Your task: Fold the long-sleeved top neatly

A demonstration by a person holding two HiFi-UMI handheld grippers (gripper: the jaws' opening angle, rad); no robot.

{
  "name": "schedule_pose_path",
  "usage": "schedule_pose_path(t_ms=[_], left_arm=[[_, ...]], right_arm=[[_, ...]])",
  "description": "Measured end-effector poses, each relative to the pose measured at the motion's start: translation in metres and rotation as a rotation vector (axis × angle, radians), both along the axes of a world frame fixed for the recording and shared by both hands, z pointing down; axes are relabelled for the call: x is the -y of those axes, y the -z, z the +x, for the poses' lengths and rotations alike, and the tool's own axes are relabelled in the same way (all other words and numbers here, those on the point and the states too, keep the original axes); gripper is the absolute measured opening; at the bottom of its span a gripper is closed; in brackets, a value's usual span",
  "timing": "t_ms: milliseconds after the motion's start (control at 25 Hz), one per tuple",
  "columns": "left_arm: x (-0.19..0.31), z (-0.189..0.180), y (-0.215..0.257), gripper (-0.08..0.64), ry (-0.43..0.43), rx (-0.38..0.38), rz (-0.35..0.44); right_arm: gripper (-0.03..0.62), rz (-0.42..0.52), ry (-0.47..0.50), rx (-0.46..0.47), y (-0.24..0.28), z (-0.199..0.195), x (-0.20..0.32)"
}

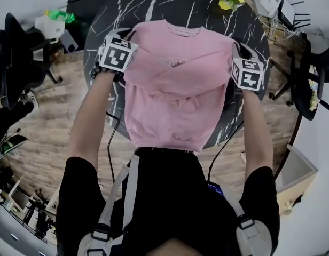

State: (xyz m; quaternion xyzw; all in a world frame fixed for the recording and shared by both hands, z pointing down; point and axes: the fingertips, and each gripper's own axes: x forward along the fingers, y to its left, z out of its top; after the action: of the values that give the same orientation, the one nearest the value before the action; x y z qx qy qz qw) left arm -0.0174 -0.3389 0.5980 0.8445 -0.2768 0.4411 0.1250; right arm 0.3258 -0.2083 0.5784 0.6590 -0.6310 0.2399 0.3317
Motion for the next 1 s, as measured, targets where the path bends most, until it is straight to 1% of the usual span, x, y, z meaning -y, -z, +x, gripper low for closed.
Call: schedule_pose_path(t_ms=[200, 400, 680, 1000], left_arm=[[0.019, 0.012, 0.011, 0.064, -0.012, -0.017, 0.033], [0.019, 0.007, 0.015, 0.075, -0.016, -0.042, 0.041], [0.001, -0.001, 0.030, 0.075, -0.027, -0.072, 0.090], [-0.028, -0.025, 0.057, 0.074, -0.039, -0.115, 0.134]], right_arm=[[0.044, 0.021, -0.002, 0.001, 0.008, 0.009, 0.017], [0.044, 0.052, -0.004, 0.010, 0.017, 0.007, 0.015], [0.044, 0.114, 0.010, 0.012, 0.035, -0.009, -0.012], [0.044, 0.192, 0.003, 0.033, 0.066, -0.027, -0.048]])
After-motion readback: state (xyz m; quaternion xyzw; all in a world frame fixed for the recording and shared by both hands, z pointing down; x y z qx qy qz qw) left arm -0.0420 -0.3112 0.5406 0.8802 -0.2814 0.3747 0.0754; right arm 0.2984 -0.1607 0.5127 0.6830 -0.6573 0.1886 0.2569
